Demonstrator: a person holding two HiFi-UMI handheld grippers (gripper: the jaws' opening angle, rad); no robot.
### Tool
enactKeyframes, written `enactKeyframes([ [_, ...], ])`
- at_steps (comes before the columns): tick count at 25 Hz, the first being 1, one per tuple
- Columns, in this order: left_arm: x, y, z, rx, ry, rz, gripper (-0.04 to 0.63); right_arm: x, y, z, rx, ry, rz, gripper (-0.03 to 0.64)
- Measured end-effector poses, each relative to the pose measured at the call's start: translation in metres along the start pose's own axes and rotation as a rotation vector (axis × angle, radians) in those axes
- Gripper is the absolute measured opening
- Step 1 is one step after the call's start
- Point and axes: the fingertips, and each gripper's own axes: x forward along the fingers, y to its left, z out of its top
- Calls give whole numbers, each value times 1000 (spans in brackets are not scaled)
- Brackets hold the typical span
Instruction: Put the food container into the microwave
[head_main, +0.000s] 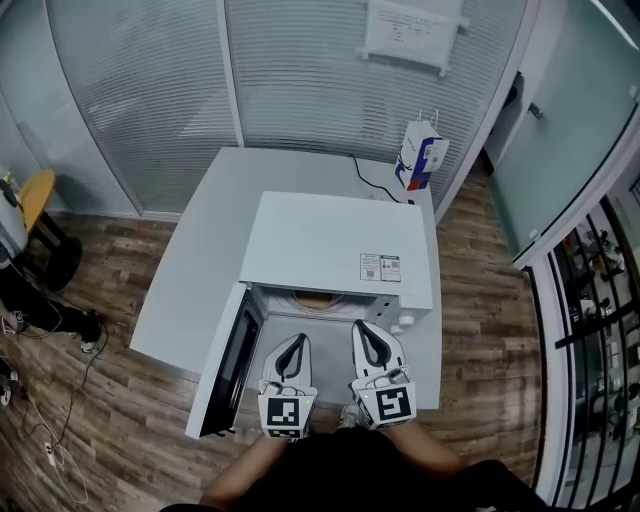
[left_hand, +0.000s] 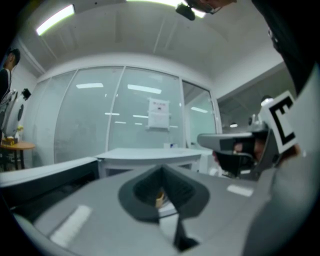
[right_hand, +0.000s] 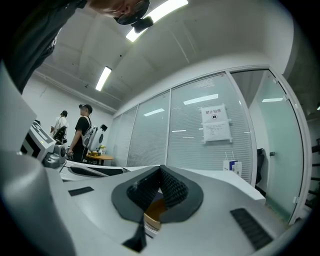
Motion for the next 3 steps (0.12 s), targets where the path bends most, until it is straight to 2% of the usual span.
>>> enactKeyframes([
  [3, 4, -3, -2, -6, 8, -1, 5, 1, -3, 0, -4, 6, 0, 6],
])
